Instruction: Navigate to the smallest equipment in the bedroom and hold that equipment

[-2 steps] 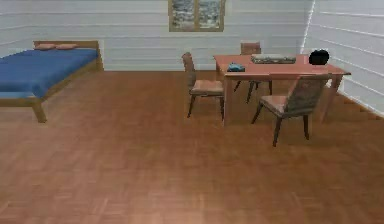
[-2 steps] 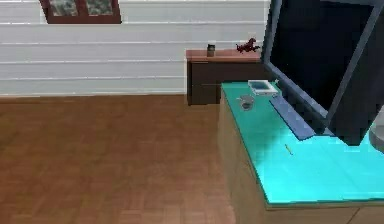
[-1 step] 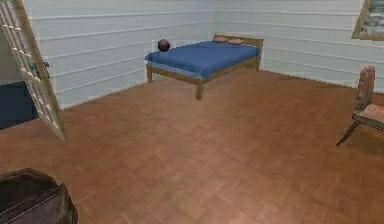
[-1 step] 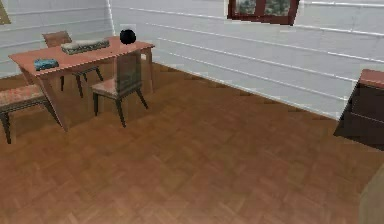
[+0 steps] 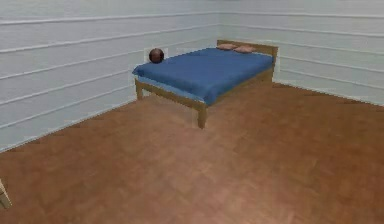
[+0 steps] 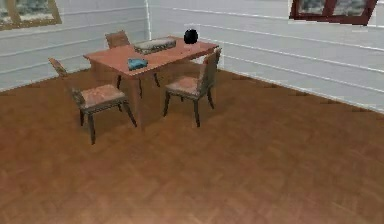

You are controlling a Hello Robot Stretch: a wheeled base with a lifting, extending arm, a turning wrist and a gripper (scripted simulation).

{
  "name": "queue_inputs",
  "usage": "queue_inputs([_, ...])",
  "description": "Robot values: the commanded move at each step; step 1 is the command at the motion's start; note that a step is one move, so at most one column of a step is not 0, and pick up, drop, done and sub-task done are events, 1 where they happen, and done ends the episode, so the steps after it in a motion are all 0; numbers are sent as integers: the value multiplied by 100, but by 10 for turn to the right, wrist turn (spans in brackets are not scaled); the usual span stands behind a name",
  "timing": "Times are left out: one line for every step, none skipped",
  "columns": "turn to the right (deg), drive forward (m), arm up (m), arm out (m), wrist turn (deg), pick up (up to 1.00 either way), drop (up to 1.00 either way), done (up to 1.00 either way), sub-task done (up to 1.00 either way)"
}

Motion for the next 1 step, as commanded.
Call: queue_inputs([-150,0,0,0,0,0,0,0,0])
